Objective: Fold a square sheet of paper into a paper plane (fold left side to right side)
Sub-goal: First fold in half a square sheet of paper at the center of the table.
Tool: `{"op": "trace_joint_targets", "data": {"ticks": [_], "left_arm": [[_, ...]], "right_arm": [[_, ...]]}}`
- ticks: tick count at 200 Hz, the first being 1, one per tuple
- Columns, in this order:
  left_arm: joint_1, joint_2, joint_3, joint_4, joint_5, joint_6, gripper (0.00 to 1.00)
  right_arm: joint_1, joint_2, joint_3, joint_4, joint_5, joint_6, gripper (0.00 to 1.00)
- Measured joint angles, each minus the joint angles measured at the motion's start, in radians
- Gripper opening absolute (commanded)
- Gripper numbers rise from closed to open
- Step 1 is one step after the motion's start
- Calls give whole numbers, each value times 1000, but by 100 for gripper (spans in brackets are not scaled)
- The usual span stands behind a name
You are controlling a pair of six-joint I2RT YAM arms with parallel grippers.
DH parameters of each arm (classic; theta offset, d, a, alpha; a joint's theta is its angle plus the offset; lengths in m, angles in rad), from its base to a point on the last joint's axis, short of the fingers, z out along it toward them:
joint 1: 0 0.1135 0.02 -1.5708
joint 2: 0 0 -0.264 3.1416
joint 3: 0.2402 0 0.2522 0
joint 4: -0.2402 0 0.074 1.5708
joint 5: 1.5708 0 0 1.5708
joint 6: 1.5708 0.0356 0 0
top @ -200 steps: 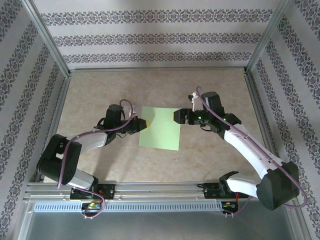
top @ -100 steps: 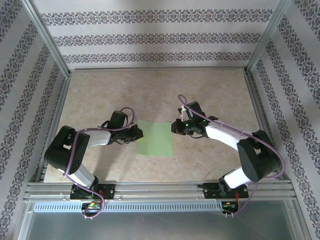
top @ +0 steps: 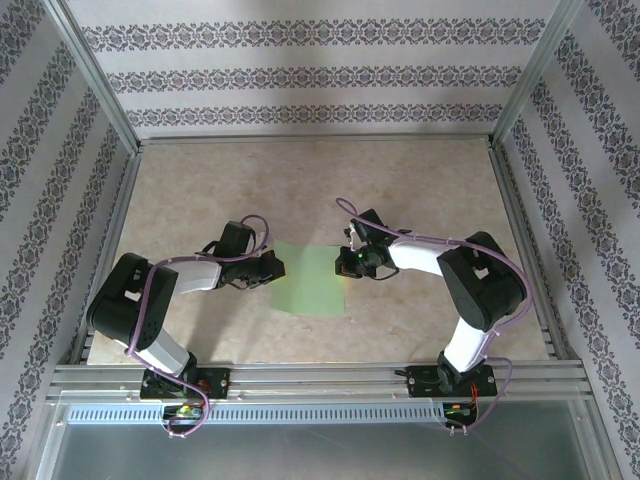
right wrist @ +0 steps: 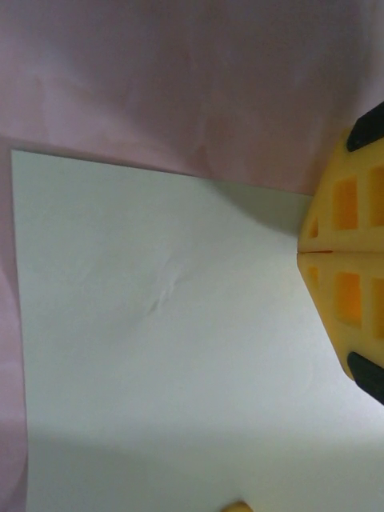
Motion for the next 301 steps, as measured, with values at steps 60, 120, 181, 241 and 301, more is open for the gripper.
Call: {"op": "trace_joint_targets", "data": {"ticks": [60, 120, 181, 241, 301], "left_arm": [[-13, -50, 34, -11, 6, -8, 36], [-66, -58, 105, -13, 24, -20, 55], [-116, -55, 164, -14, 28, -20, 60], [-152, 29, 183, -5, 37, -35, 61], [-157, 71, 193, 20, 27, -49, 45]], "right_arm": [[19, 13, 22, -15, 34, -24, 10], [21, 13, 22, -15, 50, -42, 12], [21, 13, 22, -14, 56, -42, 13], [21, 12, 19, 8, 55, -41, 13], [21, 8, 4, 42, 42, -30, 10]]}}
